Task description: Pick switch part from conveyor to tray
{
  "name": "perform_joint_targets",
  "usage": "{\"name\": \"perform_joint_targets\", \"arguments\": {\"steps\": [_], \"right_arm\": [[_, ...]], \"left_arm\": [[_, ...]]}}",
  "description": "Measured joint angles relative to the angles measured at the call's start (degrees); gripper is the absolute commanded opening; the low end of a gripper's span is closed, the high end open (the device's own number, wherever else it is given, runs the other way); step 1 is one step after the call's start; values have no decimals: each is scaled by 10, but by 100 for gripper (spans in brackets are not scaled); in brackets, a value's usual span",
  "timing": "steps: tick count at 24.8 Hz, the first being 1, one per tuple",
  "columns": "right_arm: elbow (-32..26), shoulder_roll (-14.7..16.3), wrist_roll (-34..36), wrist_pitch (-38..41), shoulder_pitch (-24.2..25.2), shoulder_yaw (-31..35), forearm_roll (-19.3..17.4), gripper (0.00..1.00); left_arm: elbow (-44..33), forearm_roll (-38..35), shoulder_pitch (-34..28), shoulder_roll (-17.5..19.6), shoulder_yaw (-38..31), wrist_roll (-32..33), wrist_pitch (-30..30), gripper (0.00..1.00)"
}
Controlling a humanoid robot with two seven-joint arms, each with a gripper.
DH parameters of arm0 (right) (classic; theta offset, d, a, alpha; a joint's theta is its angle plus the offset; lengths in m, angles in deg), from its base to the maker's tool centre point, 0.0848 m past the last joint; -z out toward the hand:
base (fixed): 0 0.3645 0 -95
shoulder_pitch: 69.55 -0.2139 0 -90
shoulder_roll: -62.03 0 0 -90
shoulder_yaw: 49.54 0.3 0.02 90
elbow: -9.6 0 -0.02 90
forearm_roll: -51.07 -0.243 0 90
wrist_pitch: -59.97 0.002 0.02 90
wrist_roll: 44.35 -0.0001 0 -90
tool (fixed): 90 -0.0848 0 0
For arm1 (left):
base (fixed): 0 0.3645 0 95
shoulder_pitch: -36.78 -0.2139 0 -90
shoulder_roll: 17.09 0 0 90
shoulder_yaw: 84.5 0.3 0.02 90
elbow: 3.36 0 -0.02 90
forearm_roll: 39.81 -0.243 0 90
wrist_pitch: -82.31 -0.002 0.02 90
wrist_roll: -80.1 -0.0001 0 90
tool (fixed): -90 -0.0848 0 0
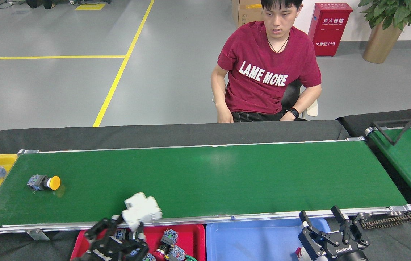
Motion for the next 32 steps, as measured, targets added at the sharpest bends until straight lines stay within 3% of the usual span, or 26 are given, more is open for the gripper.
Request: {"name": "perform_joint_targets", "arguments": {"steps": [5, 7, 8, 10, 11, 16, 20, 22, 28, 32], "right_arm": [[0, 0, 0, 0, 0, 6, 0, 99], [0, 0, 0, 0, 0, 6, 0, 99], [0, 0, 0, 0, 0, 6, 0, 99], [0, 0, 0, 0, 0, 6, 0, 99], [0, 0, 0, 0, 0, 6, 0, 99], [0, 0, 0, 0, 0, 6, 0, 99], [0, 0, 0, 0, 0, 6, 0, 99], [0, 0, 0, 0, 0, 6, 0, 99], [0, 0, 0, 0, 0, 7, 0, 99], [0, 0, 0, 0, 0, 7, 0, 99]], "left_arm": [[0, -65, -8, -31, 87, 4, -14, 20], [0, -74, -10, -47, 108, 7, -20, 31], [0, -76, -10, -53, 116, 12, -24, 42], [0, -77, -10, -61, 134, 23, -41, 94], [0, -77, -10, -63, 145, 28, -54, 100], [-3, -75, -17, -64, 171, 34, -115, 100], [-5, -72, -24, -65, 144, 37, -127, 100], [-5, -61, -31, -68, 79, 29, -134, 100], [-4, -2, -61, -41, -223, -8, -133, 100], [7, 38, -62, -32, -302, -11, -109, 100]]}}
